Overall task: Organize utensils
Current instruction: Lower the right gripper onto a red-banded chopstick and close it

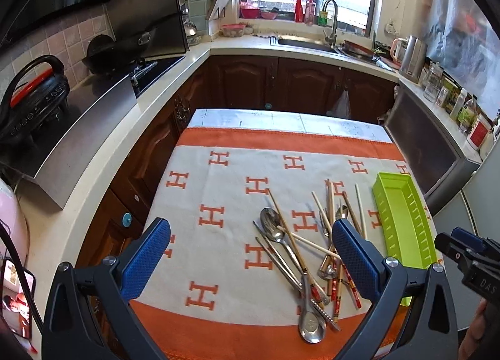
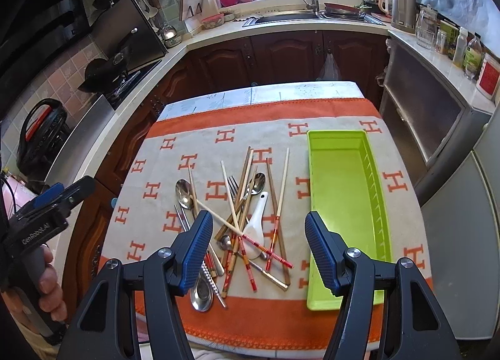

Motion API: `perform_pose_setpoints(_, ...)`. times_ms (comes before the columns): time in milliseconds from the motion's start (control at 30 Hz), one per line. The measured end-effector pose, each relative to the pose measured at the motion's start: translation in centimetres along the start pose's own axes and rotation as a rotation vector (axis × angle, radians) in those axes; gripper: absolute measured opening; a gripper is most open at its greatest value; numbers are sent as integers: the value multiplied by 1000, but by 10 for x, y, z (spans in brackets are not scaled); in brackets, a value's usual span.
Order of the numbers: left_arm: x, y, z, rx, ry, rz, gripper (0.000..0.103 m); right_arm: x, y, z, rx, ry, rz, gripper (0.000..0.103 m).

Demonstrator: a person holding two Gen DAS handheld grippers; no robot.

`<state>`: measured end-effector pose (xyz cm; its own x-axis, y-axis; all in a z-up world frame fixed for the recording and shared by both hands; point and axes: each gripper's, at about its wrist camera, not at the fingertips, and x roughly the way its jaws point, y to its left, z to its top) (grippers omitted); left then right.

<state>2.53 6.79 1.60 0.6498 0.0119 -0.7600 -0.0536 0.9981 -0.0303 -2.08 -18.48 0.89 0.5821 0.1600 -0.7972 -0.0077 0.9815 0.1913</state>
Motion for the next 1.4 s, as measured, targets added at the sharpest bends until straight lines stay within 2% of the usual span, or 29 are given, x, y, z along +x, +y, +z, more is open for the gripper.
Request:
perform_pose_setpoints(200,23,18,8,-33,77,-42,102,22,-1,25,-14,32,18,63)
perform_pose_setpoints(300,38,18,2,-28,108,-38,102,36,4,31,-40,47,29,62)
perform_pose_setpoints(500,85,12,-15,-44,230,-94,102,80,11,38,-60,137,80,54)
perform_pose_setpoints(667,122,6,-23,-68,296,-142,87,129,19,33,-62,226,120,47)
perform_pose_setpoints(833,166,-2,-30,-144,395,-233,65,177,23,27,-58,318,152,41)
perform_pose_setpoints(933,186,-8,-34,-164,446,-257,55,195,26,21,-86,355,159,41)
perform_pose_setpoints(1000,195,-12,-36,-164,462,-263,52,202,29,14,-123,378,160,41)
perform_pose_setpoints(1233,216,-25,-37,-181,498,-282,51,214,47,-8,-278,422,140,39)
perform_pose_setpoints(1400,223,-31,-38,-184,513,-278,51,216,50,-18,-349,433,125,31)
